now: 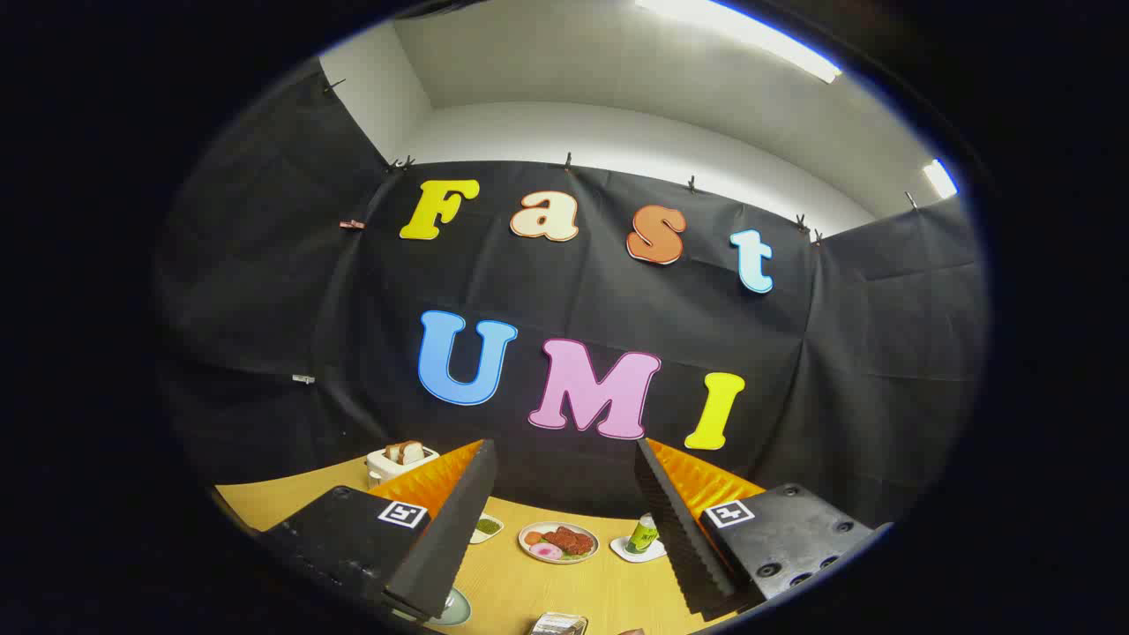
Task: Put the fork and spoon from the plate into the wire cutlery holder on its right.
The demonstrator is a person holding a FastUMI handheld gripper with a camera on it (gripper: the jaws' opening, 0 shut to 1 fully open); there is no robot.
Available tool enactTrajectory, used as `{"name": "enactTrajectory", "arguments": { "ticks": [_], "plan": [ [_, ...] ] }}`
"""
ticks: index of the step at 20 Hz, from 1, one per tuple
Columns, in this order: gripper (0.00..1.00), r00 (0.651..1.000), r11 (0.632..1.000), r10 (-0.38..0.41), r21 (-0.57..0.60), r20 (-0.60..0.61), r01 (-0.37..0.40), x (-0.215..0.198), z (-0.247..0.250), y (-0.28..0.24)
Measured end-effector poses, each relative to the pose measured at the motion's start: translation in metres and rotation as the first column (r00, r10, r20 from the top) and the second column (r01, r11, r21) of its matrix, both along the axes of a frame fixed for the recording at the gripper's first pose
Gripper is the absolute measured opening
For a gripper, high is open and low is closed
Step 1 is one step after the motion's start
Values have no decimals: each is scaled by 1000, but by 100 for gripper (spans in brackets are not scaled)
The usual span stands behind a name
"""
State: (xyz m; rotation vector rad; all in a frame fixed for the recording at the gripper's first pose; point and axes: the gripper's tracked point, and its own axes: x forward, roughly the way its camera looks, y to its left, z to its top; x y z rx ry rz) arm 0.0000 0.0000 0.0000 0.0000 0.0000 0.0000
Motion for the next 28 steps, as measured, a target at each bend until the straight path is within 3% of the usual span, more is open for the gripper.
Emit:
{"name": "enactTrajectory", "arguments": {
  "ticks": [16, 25, 28],
  "plan": [
    [98, 1000, 999, -3, 42, -14, 4, -2, 1, 2],
    [98, 995, 996, 67, 62, -77, -63, 0, -14, 36],
    [98, 978, 991, 124, 72, -170, -113, -1, -38, 62]
  ]
}}
